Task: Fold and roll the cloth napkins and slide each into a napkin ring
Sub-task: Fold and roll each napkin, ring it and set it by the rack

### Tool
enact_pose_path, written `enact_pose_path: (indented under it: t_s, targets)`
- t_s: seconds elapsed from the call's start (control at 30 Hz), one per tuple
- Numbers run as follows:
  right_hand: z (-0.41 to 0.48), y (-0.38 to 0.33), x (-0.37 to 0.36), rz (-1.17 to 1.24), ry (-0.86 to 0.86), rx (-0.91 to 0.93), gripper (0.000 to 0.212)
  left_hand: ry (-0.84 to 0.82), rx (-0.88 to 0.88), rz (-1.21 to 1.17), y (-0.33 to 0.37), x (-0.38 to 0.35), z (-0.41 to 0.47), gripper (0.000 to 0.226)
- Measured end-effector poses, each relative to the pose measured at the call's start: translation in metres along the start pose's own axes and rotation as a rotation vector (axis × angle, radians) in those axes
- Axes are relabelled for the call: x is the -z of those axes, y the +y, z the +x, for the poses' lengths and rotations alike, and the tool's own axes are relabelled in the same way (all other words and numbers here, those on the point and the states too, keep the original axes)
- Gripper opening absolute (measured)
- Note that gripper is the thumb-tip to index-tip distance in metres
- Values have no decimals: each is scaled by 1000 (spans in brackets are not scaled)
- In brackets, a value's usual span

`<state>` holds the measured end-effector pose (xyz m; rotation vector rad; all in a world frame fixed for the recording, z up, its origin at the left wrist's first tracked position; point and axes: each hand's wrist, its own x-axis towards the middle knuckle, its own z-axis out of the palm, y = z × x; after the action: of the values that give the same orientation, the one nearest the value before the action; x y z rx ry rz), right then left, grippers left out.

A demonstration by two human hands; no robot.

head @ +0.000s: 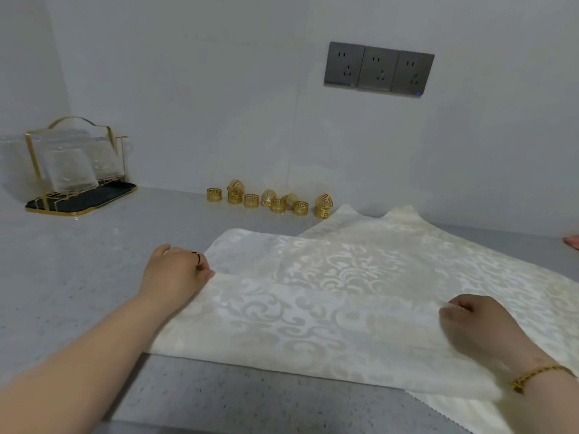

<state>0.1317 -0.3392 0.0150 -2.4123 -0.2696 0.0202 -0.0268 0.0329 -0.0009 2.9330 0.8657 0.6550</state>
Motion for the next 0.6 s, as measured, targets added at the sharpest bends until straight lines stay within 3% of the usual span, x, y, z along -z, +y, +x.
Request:
enact_pose_path:
  t_s: [0.17, 0.3, 0.37, 0.4, 0.5, 0.6]
  targets:
    - [27, 6, -12, -91, 72, 13, 23, -34, -5, 41, 6, -9, 13, 28]
    - [40, 17, -25, -110, 124, 2, 30, -26, 42, -266, 27, -2, 3, 32]
    - [41, 19, -26, -105, 130, -13, 26, -122, -85, -383, 44, -1, -12, 37]
    - [41, 19, -26, -101, 132, -8, 24, -207, -175, -391, 52, -3, -20, 47]
    - [40, 18, -25, -93, 143, 4, 22, -452, -339, -262, 66, -5, -36, 135]
    - [41, 17, -25, -76, 134, 0, 25, -511, -378, -102, 64, -13, -40, 152]
